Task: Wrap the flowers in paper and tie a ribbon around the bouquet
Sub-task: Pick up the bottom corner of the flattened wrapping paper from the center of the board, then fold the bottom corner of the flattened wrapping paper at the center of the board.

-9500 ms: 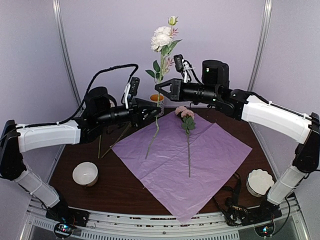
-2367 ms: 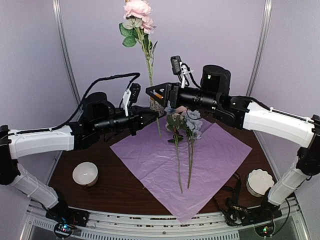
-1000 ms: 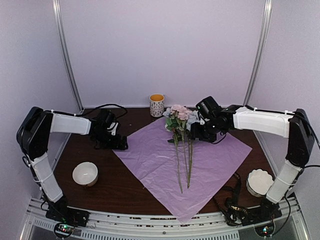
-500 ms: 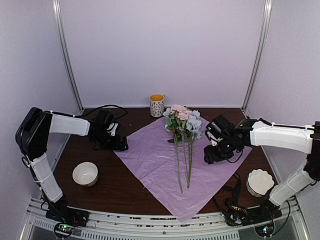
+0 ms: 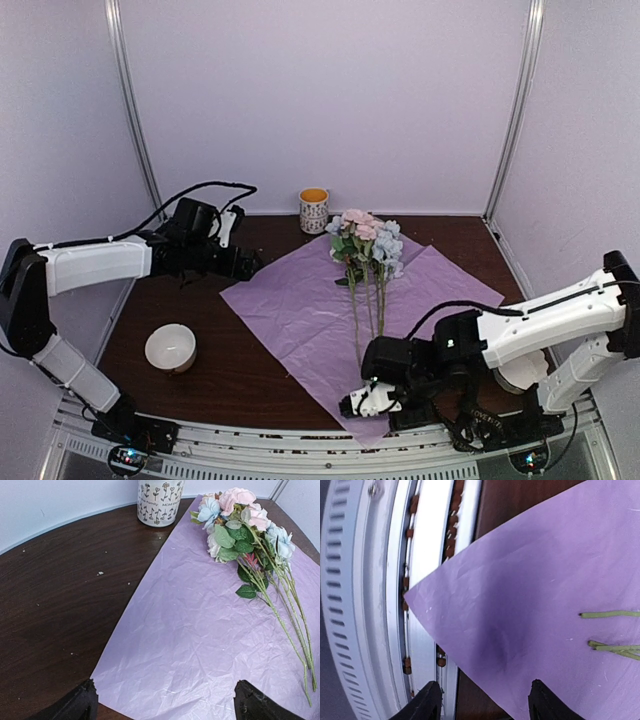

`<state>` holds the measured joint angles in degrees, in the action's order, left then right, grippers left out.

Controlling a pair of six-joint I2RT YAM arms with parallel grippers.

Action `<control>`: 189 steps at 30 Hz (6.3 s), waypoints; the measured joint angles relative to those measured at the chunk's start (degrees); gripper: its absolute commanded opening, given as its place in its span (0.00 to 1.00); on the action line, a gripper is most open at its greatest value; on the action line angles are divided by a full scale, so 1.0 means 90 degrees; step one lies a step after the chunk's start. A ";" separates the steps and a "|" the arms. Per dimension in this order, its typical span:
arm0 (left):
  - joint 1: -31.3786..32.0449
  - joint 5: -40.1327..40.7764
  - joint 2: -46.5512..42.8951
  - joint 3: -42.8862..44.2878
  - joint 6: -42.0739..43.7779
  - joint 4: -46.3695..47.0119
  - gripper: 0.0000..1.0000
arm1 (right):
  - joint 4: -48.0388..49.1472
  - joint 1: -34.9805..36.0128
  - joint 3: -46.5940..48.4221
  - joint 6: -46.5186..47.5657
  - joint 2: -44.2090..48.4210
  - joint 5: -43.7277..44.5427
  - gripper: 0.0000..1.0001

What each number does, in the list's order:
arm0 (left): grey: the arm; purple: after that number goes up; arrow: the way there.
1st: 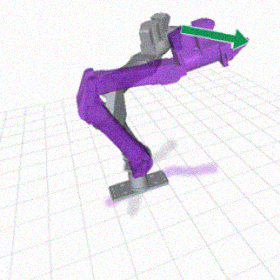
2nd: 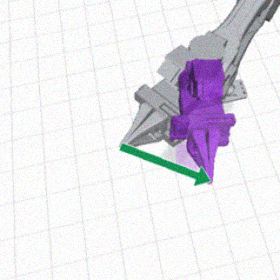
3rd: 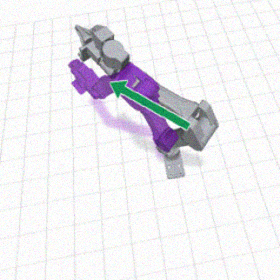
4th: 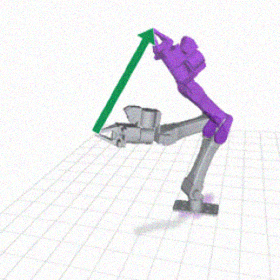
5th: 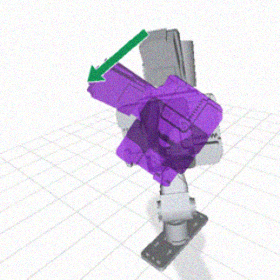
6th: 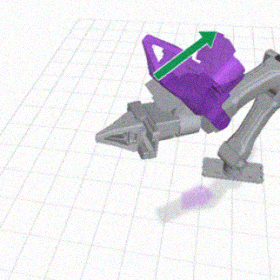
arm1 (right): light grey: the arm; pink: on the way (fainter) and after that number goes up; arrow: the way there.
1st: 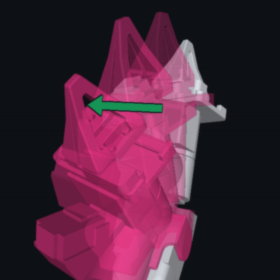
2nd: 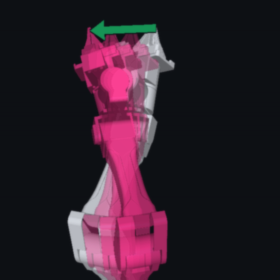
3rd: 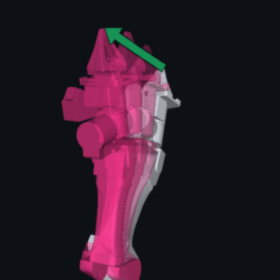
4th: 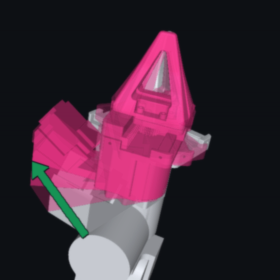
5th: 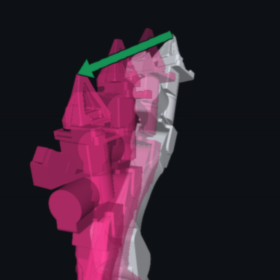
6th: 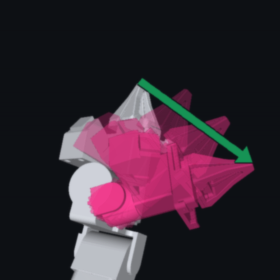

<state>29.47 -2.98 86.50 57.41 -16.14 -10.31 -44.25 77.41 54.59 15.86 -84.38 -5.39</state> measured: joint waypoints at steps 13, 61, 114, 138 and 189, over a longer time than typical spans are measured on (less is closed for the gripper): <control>0.0039 0.0070 -0.0410 -0.0427 0.0282 0.0005 0.98 | 0.0597 0.0588 -0.0976 0.2215 -0.0425 0.2123 0.39; 0.4041 -0.1309 0.1379 -0.0675 0.6193 0.0073 0.71 | 0.1263 -0.1049 -0.1078 0.1936 0.0554 0.0714 0.00; 0.3444 -0.2273 0.1778 -0.0270 0.4444 0.0313 0.00 | 0.4456 -0.2526 -0.2008 -0.4449 -0.0636 -0.2756 0.00; 0.2725 -0.3580 0.2788 0.0576 0.4061 -0.0539 0.00 | 0.2256 -0.2266 -0.1498 -0.3682 0.2013 -0.2691 0.59; 0.1851 -0.1860 0.2667 0.0408 0.2127 0.0498 0.26 | 0.1824 -0.3614 0.0012 -0.2912 -0.0993 -0.2188 0.00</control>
<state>46.13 -19.73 110.50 61.08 3.01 -5.82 -27.83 44.88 54.70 -10.35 -93.32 -25.08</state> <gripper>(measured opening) 0.203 0.005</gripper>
